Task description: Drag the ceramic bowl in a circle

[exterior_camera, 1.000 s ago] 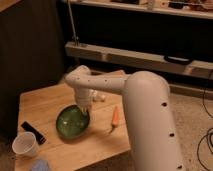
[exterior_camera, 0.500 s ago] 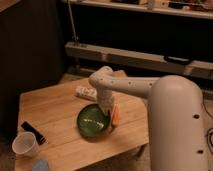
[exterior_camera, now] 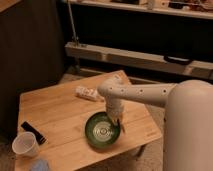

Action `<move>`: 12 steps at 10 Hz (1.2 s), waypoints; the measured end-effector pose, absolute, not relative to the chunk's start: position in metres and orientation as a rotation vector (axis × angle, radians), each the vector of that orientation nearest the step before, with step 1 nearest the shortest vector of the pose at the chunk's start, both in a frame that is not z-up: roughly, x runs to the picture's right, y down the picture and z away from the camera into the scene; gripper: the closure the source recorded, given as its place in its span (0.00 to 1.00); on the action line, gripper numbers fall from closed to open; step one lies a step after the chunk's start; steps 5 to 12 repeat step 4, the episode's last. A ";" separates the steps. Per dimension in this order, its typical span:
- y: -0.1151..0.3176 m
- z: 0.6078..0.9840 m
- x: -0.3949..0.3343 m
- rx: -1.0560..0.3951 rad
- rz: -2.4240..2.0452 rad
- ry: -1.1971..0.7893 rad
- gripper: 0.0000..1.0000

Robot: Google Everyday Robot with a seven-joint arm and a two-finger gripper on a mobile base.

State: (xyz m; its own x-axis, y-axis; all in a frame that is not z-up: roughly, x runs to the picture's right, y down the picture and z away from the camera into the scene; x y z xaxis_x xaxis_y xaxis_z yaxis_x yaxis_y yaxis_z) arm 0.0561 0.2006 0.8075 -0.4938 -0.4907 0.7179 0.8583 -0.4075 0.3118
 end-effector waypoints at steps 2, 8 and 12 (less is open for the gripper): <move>0.238 0.779 0.032 -0.634 -2.030 -0.918 1.00; 0.260 0.762 0.009 -0.588 -2.065 -0.978 1.00; 0.260 0.762 0.009 -0.588 -2.065 -0.978 1.00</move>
